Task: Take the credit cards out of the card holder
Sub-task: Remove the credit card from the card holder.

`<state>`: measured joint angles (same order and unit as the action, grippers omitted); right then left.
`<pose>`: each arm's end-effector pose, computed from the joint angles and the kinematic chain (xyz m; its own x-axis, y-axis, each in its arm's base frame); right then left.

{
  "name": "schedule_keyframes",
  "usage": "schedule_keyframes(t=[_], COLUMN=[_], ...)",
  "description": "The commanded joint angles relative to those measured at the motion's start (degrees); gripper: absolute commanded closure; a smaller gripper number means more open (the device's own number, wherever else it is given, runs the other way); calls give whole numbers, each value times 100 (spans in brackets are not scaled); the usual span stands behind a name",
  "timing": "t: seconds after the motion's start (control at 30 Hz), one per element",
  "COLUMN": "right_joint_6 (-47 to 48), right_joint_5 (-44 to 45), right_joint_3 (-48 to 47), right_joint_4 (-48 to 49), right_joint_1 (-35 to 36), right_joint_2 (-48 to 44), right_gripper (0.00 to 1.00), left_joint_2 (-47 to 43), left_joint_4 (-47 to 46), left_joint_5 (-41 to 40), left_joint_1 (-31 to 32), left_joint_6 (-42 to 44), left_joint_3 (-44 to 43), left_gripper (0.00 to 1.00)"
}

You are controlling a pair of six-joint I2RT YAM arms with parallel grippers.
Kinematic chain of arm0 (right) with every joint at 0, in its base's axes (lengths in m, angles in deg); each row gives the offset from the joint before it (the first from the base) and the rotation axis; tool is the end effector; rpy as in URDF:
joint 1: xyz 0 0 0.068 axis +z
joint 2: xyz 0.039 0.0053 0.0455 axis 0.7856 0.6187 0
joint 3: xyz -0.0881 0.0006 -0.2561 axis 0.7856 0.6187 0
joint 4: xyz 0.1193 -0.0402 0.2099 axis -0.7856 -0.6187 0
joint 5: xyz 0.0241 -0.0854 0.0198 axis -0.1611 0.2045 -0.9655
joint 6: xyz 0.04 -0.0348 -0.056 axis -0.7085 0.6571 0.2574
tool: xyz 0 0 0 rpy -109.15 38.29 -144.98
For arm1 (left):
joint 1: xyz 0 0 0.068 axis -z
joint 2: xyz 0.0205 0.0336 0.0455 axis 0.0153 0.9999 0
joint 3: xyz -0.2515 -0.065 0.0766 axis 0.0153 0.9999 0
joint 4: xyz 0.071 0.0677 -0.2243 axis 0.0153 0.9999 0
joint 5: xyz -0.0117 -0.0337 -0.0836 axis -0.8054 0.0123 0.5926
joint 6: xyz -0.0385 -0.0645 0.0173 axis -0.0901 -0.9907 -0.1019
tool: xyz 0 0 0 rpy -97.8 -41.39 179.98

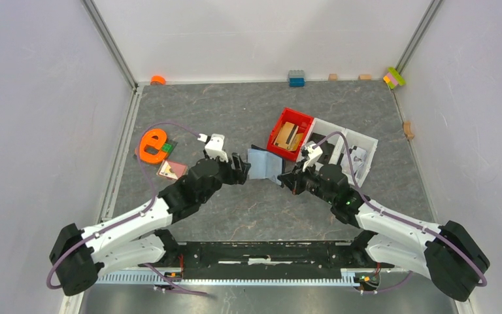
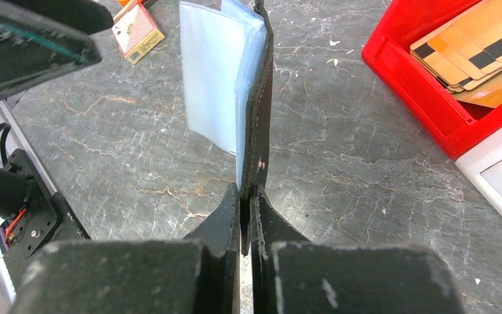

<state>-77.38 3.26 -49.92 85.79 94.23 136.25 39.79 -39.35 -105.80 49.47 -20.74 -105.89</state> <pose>0.1677 0.1618 0.2072 -0.4917 0.1193 -0.8625 -0.5859 0.6875 0.4291 0.1700 -0.1649 0.2579 -0.4117 -0.1315 -0.9018 0.3282 0.9017 -0.2814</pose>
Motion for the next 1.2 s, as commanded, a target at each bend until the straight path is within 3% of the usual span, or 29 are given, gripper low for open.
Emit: schedule_keyframes(t=[0.0,0.1,0.3,0.4,0.63,0.8,1.07,1.17], right_joint_6=[62,46,-12,-18,-85,-100,-236,-278], right_joint_5=[-175,-456,-774,-790,-1283,-1330,-1876,-2038], right_joint_3=[-101,-58,109,155,139,146,26,-39], right_joint_4=[542,737,1117,1184,1500,1532,1779,1827], right_joint_1=[-18,-18,-24,-19,-18,-19,-18,-18], right_joint_2=[-165,-176,-346,-404,-237,-221,230,361], right_gripper=[100,100,100,100,100,100,100,100], left_joint_2=[-321,-187,126,226,549,533,462,551], left_joint_4=[-1311,-1666,-1717,-1653,-911,-1726,-2027,-1906], left_joint_5=[1213,1936,2111,1903,1041,2158,2688,2742], left_joint_1=[1,2,6,18,63,61,63,63], left_joint_6=[297,550,596,614,560,579,597,587], left_joint_3=[388,439,366,348,-28,218,289,201], left_gripper=[19,16,10,0,0,0,0,11])
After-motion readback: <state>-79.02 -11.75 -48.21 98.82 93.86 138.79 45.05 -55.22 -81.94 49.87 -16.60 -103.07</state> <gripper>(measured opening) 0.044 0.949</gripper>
